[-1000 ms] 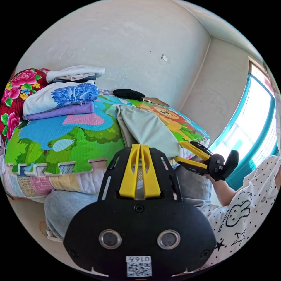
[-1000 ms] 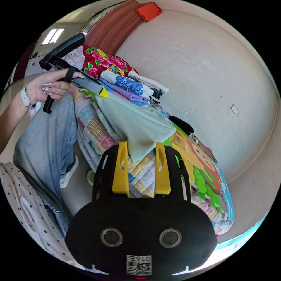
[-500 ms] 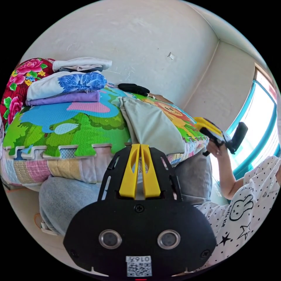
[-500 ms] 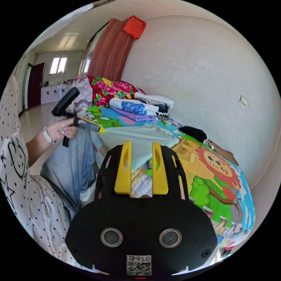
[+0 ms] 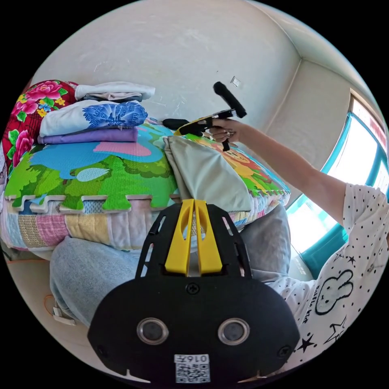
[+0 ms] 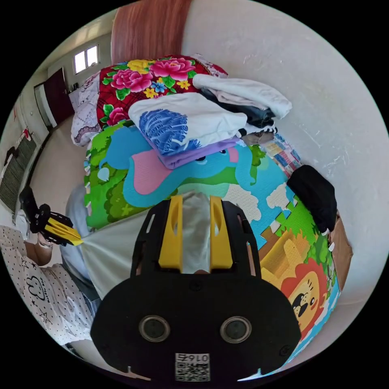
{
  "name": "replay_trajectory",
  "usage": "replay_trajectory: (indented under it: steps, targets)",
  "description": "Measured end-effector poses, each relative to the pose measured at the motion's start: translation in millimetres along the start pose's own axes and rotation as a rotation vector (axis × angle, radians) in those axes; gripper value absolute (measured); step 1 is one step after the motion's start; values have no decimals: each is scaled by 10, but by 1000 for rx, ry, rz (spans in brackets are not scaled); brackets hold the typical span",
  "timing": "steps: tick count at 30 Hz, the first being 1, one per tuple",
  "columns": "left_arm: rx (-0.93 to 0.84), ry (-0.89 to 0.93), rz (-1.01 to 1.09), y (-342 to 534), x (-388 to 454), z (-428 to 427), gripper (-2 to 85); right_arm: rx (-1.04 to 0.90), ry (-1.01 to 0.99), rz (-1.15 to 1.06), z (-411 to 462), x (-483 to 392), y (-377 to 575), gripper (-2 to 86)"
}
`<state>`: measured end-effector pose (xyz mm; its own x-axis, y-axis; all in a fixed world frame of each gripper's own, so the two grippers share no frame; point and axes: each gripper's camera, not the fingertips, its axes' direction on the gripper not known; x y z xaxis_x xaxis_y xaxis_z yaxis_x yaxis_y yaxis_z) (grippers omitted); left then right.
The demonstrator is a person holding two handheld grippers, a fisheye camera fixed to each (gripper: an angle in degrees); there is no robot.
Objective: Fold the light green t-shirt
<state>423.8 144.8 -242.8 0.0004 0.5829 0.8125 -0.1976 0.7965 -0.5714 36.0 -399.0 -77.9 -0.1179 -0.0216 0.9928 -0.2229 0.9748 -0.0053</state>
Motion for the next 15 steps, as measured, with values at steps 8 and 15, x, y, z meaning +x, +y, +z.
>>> replay_trajectory:
  steps: [8, 15]
  targets:
    - [13, -4, 16, 59, 3, -98, -10, -31, -98, 46, 82, 540, -457, 6]
    - [51, -3, 23, 62, 31, -218, -10, 121, -142, -37, -520, 656, -725, 0]
